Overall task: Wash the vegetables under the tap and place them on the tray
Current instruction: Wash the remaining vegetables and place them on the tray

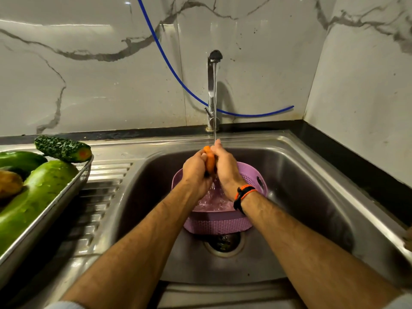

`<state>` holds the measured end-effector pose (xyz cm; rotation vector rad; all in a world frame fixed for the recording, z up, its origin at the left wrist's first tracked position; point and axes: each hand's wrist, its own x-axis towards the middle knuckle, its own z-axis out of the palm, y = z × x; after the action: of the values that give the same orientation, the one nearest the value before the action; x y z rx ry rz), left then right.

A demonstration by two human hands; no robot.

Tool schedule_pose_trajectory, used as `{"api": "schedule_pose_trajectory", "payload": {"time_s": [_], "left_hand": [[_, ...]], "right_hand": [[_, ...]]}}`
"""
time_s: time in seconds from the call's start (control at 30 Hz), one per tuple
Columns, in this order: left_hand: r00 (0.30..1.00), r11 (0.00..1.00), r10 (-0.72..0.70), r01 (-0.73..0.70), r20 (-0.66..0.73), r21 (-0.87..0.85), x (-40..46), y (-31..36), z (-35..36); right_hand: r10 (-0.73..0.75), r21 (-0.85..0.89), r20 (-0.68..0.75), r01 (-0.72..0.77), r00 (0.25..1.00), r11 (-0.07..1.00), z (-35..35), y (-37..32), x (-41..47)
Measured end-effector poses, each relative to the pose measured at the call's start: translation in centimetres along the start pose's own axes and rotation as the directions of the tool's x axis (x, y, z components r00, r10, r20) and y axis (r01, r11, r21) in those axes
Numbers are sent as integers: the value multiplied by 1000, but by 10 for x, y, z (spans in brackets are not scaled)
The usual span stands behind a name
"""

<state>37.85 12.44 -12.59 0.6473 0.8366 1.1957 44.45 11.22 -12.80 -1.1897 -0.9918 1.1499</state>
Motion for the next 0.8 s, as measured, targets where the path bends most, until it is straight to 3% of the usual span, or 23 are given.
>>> {"api": "schedule_pose_trajectory", "payload": {"time_s": [0.03, 0.13, 0.3, 0.63, 0.8], "left_hand": [[999, 998, -14, 12, -34, -54, 3, 0, -2], [994, 981, -98, 104, 45, -163, -1, 5, 0], [985, 974, -148, 160, 85, -161, -3, 4, 2], [986, 975, -148, 158, 76, -156, -2, 7, 1], [984, 989, -141, 145, 104, -29, -7, 15, -8]], "right_hand": [[14, 58, -22, -12, 1000, 998, -5, -3, -2], [59, 272, -62, -40, 996, 961, -15, -12, -2], [170, 448, -80, -117, 982, 887, -38, -16, 6], [199, 497, -30, -158, 980, 853, -39, -14, 7], [194, 456, 6, -175, 981, 873, -33, -18, 3]]}}
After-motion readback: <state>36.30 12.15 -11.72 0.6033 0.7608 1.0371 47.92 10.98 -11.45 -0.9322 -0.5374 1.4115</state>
